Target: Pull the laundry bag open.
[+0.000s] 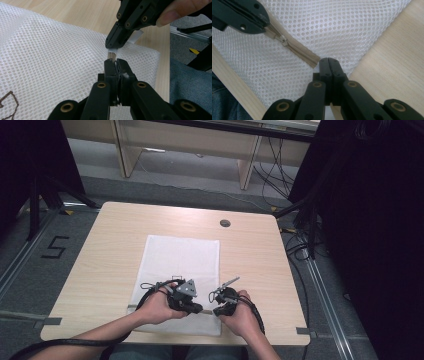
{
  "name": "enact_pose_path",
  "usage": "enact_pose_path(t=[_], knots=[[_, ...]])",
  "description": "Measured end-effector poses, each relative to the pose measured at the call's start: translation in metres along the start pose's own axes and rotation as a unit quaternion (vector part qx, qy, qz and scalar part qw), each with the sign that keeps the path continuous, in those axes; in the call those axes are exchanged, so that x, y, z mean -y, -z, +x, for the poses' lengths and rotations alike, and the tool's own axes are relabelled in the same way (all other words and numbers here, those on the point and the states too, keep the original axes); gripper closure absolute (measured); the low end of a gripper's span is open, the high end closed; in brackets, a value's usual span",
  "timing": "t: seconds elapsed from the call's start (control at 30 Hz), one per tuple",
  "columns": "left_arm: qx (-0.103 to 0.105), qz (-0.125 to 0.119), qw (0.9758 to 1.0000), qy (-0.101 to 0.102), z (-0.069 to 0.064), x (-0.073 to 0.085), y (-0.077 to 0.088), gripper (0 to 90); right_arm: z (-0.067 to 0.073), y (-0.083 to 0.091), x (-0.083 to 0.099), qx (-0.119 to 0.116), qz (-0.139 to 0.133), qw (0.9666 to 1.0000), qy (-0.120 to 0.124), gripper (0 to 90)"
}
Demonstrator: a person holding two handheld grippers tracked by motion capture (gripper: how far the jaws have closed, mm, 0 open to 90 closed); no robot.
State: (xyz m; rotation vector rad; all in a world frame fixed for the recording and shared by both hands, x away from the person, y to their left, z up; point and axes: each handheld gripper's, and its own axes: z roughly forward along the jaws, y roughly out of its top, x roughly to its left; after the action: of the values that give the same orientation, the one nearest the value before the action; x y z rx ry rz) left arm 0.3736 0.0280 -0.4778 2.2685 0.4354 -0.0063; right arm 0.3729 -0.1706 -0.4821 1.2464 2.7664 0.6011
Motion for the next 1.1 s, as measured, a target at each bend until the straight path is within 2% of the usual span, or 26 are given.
enact_pose_path(t=[0.03, 0.13, 0.17, 0.23, 0.37, 0.47, 0.6, 0.73, 0.77, 0.8, 0.87, 0.9, 0.93, 1.0, 1.07, 1.1], knots=[[-0.001, 0.003, 1.0, -0.004, 0.0011, 0.0001, 0.0002, 87.5, -0.0005, -0.0002, 0.0, 0.0, -0.003, 1.0, 0.005, 90.0], [0.001, 0.001, 1.0, 0.003, 0.0005, 0.0006, -0.0001, 87.5, 0.0, 0.0, -0.0001, 0.0, -0.002, 1.0, 0.0, 90.0], [-0.001, 0.001, 1.0, -0.005, 0.0009, 0.0002, 0.0, 87.6, 0.0003, 0.0001, -0.0001, 0.001, 0.0, 1.0, -0.002, 90.0], [-0.001, 0.001, 1.0, -0.005, 0.0009, 0.0002, -0.0002, 87.6, -0.0005, -0.0002, 0.0, -0.001, -0.003, 1.0, 0.005, 90.0], [0.002, 0.002, 1.0, 0.004, 0.0022, 0.0009, -0.0007, 87.7, -0.0004, -0.0002, 0.0001, -0.002, -0.004, 1.0, 0.003, 90.0], [0.001, 0.004, 1.0, -0.007, 0.0036, 0.0006, -0.0009, 87.7, -0.001, -0.0002, 0.0001, -0.002, -0.004, 1.0, 0.004, 90.0], [-0.001, 0.002, 1.0, 0.002, 0.0024, 0.0013, -0.0029, 87.7, -0.0009, 0.0, -0.0002, -0.001, -0.002, 1.0, 0.002, 90.0], [0.0, 0.004, 1.0, 0.003, 0.0021, 0.0015, -0.0037, 87.6, -0.0007, 0.0001, -0.0001, -0.001, -0.002, 1.0, 0.002, 90.0], [0.001, 0.004, 1.0, -0.002, 0.0026, 0.0012, -0.0032, 87.7, -0.0006, 0.0001, -0.0001, -0.001, -0.002, 1.0, 0.001, 90.0], [0.0, 0.004, 1.0, 0.004, 0.002, 0.0013, -0.0028, 87.7, -0.0009, -0.0001, 0.0, -0.002, -0.004, 1.0, 0.003, 90.0], [0.002, 0.006, 1.0, -0.004, 0.0024, 0.0009, -0.002, 87.8, -0.0008, -0.0001, 0.0, -0.002, -0.003, 1.0, 0.004, 90.0], [0.001, 0.008, 0.9999, -0.011, 0.0027, 0.0007, -0.0014, 87.8, 0.0008, 0.0005, 0.0002, -0.002, 0.001, 1.0, -0.006, 90.0], [0.0, 0.005, 0.9999, -0.01, 0.0021, 0.0011, -0.0014, 87.9, -0.0006, -0.0001, 0.0, -0.001, -0.003, 1.0, 0.005, 90.0], [-0.002, 0.006, 1.0, -0.006, 0.001, 0.0019, -0.0015, 87.9, -0.0006, -0.0003, 0.0002, -0.001, -0.005, 1.0, 0.005, 90.0], [-0.004, 0.009, 0.9999, -0.014, 0.0006, 0.002, -0.0007, 87.9, -0.0006, -0.0004, 0.0003, 0.0, -0.005, 1.0, 0.005, 90.0], [-0.003, 0.007, 0.9998, -0.019, 0.001, 0.0017, -0.0004, 88.0, 0.0009, 0.0001, 0.0004, 0.002, 0.0, 1.0, -0.005, 90.0]])
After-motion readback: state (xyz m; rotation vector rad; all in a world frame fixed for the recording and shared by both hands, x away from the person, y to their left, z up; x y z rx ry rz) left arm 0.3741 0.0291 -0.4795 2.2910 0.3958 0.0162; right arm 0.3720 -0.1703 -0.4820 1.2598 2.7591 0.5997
